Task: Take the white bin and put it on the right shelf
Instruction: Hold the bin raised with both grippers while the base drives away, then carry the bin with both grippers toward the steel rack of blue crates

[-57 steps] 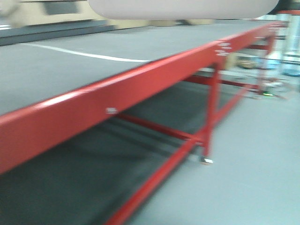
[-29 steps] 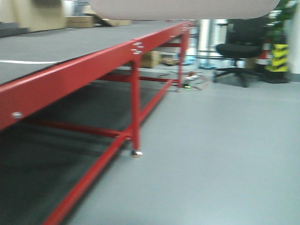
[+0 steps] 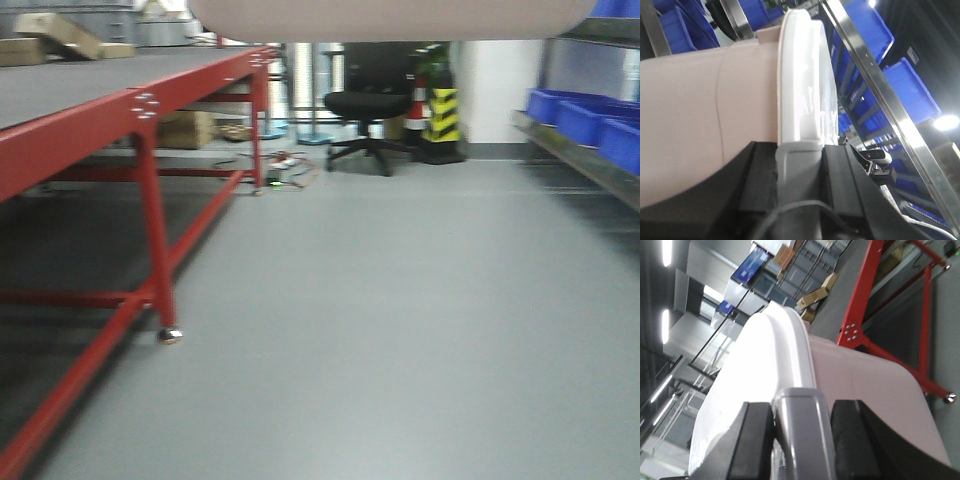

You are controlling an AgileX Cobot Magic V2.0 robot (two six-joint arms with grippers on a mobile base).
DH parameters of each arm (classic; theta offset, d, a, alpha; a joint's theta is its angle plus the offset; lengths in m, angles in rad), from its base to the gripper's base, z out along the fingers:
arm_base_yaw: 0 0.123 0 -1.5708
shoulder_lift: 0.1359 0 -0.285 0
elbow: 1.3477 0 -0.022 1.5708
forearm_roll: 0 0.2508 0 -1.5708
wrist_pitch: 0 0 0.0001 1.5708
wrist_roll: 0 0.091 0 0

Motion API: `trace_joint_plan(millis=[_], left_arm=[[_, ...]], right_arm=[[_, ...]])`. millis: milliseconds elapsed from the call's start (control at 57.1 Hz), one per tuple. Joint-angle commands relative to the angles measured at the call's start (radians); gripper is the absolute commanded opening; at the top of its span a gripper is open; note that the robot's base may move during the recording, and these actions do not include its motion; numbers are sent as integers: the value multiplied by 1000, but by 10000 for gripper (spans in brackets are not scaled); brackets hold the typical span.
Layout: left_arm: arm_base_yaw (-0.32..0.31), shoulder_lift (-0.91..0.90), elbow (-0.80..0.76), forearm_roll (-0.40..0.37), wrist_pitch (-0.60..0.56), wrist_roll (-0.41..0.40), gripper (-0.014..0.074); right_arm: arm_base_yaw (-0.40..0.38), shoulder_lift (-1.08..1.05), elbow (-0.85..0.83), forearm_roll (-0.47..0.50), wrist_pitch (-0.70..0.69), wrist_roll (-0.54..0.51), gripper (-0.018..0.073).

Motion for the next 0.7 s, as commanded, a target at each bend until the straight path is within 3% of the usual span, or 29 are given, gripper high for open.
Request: trace_joint_plan(millis=[0,682], left_arm=[[-38,-53,-41,-154,268,24,-126],[-38,-53,-41,-154,268,24,-126]], right_arm=[[25,-37,-37,95,123,-4,69],[25,-37,-37,95,123,-4,69]])
